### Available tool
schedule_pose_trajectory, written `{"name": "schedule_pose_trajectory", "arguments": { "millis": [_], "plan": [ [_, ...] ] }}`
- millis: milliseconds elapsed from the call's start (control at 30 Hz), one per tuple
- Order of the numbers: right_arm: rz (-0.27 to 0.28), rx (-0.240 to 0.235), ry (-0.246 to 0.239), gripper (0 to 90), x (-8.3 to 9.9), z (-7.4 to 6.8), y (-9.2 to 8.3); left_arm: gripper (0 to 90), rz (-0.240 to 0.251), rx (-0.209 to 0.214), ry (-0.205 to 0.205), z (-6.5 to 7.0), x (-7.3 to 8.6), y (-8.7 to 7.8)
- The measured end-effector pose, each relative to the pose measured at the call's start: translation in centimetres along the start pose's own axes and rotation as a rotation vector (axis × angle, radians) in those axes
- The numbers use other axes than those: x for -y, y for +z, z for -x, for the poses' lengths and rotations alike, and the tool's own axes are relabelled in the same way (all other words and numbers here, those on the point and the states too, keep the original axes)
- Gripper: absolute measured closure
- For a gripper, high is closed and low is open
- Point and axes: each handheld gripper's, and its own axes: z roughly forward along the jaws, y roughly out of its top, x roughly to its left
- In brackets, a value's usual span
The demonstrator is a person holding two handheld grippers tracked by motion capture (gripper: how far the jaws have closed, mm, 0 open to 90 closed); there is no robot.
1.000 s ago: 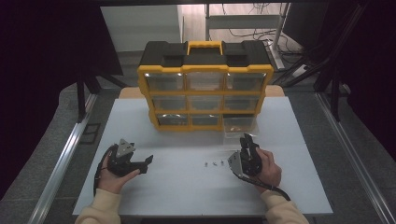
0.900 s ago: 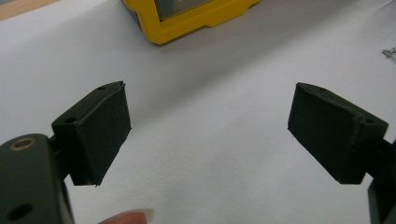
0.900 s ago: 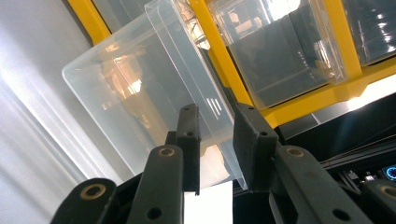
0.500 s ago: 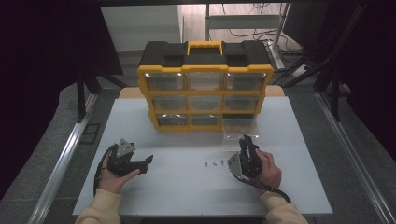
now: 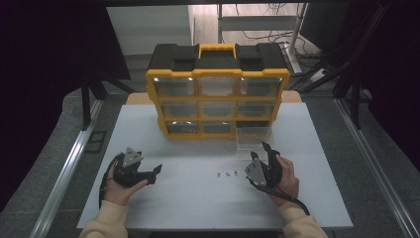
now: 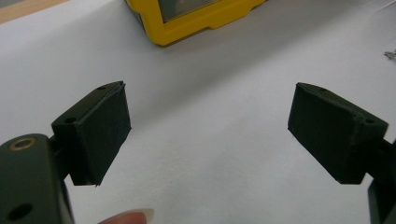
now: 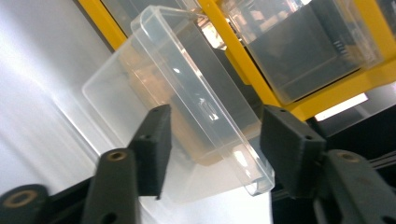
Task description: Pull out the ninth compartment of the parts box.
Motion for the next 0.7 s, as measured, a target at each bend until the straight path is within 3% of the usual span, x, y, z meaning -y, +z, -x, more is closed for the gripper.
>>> {"name": "schedule_pose_trajectory", "arguments": {
  "millis": [67, 100, 133, 167, 200, 233, 367, 400, 467, 533, 700],
  "plan": [
    [0.005, -0.016, 0.021, 40.9, 0.0, 0.2, 0.0, 13.4, 0.0, 0.0, 0.0, 0.0, 0.0, 0.0],
    [0.005, -0.065, 0.082, 37.5, 0.0, 0.7, -0.2, 13.4, 0.0, 0.0, 0.0, 0.0, 0.0, 0.0],
    [0.005, -0.065, 0.082, 37.5, 0.0, 0.7, -0.2, 13.4, 0.0, -0.001, -0.001, 0.0, 0.0, 0.0],
    [0.013, -0.095, 0.125, 35.9, 0.0, 1.1, -0.3, 13.4, -0.003, -0.001, 0.001, 0.0, 0.0, 0.0],
    [0.013, -0.095, 0.125, 35.9, 0.0, 1.1, -0.3, 13.4, -0.003, -0.001, 0.001, 0.0, 0.0, 0.0],
    [0.015, -0.118, 0.159, 35.3, 0.0, 1.4, -0.3, 13.4, -0.004, -0.001, 0.002, 0.0, 0.0, 0.0],
    [0.003, -0.272, 0.313, 31.8, 0.3, 2.5, -0.3, 13.3, -0.007, -0.003, 0.007, 0.0, 0.1, -0.1],
    [0.003, -0.272, 0.313, 31.8, 0.3, 2.5, -0.3, 13.3, -0.007, -0.003, 0.007, 0.0, 0.1, -0.1],
    [0.008, -0.356, 0.41, 32.0, 0.5, 3.0, -0.5, 13.3, -0.008, -0.008, 0.005, 0.0, 0.2, -0.3],
    [0.016, -0.403, 0.464, 32.1, 0.6, 3.4, -0.6, 13.3, -0.011, -0.011, 0.003, -0.1, 0.3, -0.4],
    [0.027, -0.484, 0.516, 32.5, 0.8, 3.8, -1.1, 13.4, -0.016, -0.018, 0.009, 0.1, 0.4, -0.5]
  ]
}}
